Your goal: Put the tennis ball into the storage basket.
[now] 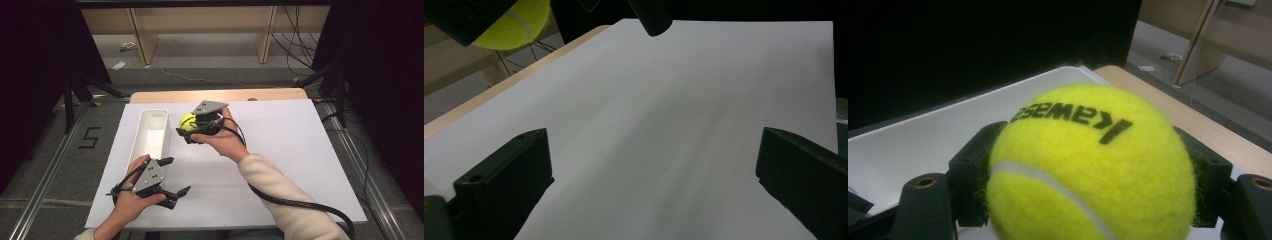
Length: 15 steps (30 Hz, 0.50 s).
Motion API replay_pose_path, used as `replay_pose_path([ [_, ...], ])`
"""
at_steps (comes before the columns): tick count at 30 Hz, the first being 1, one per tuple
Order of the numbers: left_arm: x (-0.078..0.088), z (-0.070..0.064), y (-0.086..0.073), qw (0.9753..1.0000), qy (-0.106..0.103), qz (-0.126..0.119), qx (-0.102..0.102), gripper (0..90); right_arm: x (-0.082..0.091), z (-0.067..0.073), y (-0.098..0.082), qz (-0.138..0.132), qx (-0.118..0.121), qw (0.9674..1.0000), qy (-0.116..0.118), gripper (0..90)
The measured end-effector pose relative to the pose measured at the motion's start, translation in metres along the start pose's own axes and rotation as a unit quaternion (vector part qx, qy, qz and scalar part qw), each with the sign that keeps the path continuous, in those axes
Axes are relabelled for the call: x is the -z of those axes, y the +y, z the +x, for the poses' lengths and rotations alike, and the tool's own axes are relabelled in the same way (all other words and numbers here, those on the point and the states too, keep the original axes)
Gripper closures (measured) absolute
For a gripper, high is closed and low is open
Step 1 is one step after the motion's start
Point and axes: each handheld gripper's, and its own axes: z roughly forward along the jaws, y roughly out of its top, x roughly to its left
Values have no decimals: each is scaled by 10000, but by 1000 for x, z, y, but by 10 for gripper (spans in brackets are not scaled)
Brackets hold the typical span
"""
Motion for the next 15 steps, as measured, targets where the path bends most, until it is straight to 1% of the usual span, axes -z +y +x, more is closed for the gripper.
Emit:
replay_pose_path([
  [15,0,0,0,10000,6,8,-8,11,-7,4,3,11,23,10000,51,264],
])
